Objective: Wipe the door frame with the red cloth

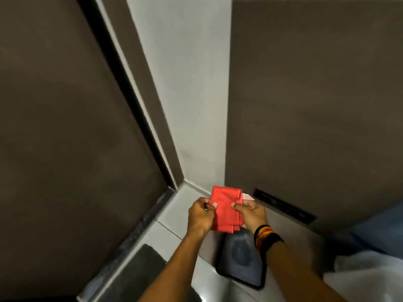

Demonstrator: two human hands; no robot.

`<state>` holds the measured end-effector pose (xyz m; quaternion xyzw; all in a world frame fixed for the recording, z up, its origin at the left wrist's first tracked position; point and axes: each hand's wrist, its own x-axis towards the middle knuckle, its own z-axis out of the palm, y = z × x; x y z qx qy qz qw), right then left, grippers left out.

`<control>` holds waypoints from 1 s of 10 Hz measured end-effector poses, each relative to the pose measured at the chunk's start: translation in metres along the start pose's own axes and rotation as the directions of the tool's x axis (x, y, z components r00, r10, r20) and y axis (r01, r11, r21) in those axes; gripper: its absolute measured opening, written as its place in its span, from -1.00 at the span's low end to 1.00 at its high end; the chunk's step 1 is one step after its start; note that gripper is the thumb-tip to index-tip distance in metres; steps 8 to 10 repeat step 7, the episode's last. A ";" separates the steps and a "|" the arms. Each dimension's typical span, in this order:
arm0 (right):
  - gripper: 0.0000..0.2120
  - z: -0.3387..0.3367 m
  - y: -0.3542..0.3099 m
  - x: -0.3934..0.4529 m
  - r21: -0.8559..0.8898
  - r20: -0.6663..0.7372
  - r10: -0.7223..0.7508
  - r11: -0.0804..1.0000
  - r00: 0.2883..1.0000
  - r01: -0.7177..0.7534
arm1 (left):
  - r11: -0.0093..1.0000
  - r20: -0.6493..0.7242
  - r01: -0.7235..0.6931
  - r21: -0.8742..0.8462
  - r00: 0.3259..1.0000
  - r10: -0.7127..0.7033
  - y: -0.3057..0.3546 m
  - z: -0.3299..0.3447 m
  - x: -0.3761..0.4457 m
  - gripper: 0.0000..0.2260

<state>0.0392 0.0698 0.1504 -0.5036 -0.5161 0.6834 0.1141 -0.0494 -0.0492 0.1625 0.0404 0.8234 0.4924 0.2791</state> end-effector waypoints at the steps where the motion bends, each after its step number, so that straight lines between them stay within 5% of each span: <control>1: -0.93 -0.049 0.066 0.051 -0.124 -0.100 0.089 0.987 0.991 -0.101 | 0.994 0.059 0.073 0.078 0.995 -0.078 -0.051 0.081 0.014 -0.94; 3: -0.79 -0.084 0.193 0.118 -0.147 -0.240 0.268 0.940 0.933 -0.308 | 0.945 0.139 0.267 0.189 0.945 -0.295 -0.156 0.168 0.039 -0.84; 5: -0.76 -0.081 0.279 0.160 -0.161 -0.271 0.345 0.904 0.899 -0.395 | 0.933 0.272 0.273 0.232 0.903 -0.332 -0.232 0.192 0.063 -0.74; 6: -0.75 -0.074 0.290 0.159 -0.367 -0.327 0.169 0.884 0.930 -0.290 | 0.891 0.289 0.021 0.453 0.942 -0.169 -0.246 0.188 0.067 -0.73; 7: -0.50 -0.063 0.281 0.133 -0.680 -0.199 -0.145 0.733 0.969 -0.030 | 0.695 0.324 -0.316 0.646 0.938 0.125 -0.245 0.176 0.061 -0.53; 10: -0.50 -0.063 0.281 0.133 -0.680 -0.199 -0.145 0.733 0.969 -0.030 | 0.695 0.324 -0.316 0.646 0.938 0.125 -0.245 0.176 0.061 -0.53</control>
